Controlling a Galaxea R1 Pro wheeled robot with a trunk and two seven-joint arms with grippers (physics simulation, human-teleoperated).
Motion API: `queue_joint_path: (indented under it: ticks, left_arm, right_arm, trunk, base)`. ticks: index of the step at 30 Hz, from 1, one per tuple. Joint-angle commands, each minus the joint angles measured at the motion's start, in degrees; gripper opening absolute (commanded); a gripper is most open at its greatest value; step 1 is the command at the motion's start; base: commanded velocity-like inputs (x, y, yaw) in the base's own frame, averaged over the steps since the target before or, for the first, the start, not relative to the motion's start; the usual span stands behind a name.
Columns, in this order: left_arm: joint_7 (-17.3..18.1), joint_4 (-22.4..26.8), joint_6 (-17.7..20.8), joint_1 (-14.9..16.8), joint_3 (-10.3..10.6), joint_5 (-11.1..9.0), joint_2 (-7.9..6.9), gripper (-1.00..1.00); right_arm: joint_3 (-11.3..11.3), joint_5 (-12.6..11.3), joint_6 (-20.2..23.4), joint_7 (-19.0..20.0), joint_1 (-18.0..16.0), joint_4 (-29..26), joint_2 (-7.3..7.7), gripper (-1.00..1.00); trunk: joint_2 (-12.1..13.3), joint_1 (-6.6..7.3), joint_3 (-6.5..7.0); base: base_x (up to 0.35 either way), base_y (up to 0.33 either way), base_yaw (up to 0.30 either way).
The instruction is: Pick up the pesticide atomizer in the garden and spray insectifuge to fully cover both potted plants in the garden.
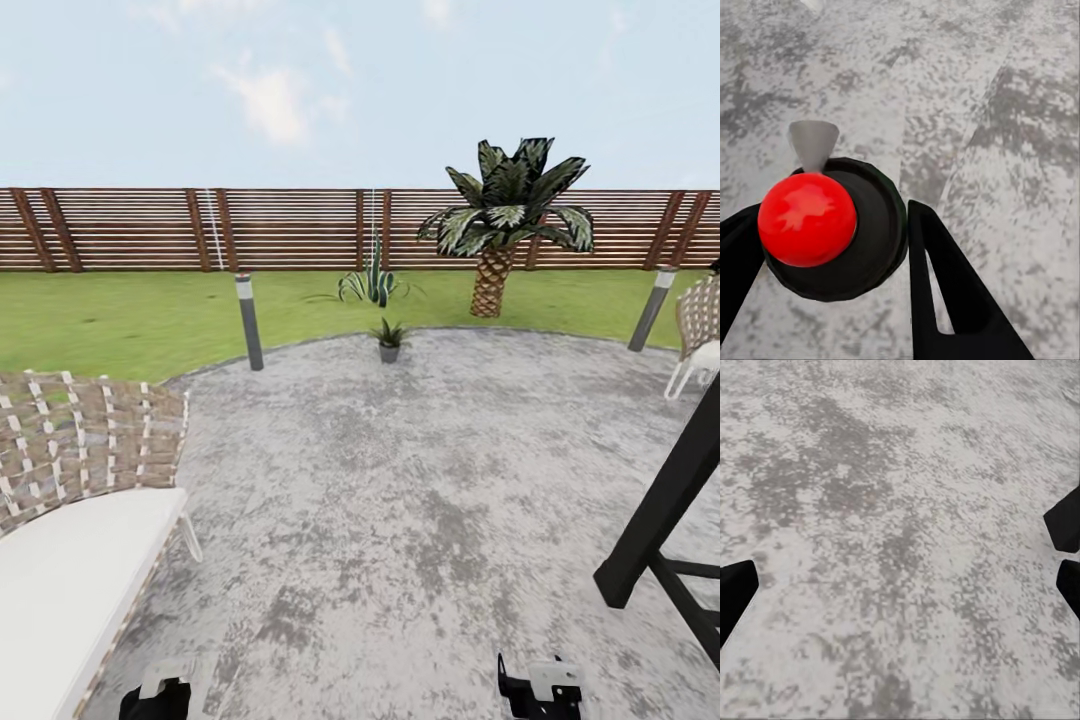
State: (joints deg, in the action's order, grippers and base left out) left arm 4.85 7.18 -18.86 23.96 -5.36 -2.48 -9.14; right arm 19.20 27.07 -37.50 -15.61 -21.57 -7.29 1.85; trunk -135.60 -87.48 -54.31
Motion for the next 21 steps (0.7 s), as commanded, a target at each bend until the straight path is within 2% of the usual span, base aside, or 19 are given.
queue_joint_path:
  ticks: [1, 21]
  left_arm:
    - [0.5, -0.1, -0.1, 0.0, -0.4, -0.3, 0.0, -1.0]
    - [0.5, -0.1, -0.1, 0.0, -0.4, -0.3, 0.0, -1.0]
  right_arm:
    - [0.2, 0.6, -0.1, -0.4, 0.0, 0.1, 0.0, 1.0]
    - [0.2, 0.6, -0.1, -0.4, 0.0, 0.1, 0.0, 1.0]
  trunk:
    - [0.0, -0.02, -0.05]
    - [0.0, -0.02, -0.05]
  base:
    - [0.339, 0.0, 0.0]
    - [0.339, 0.0, 0.0]
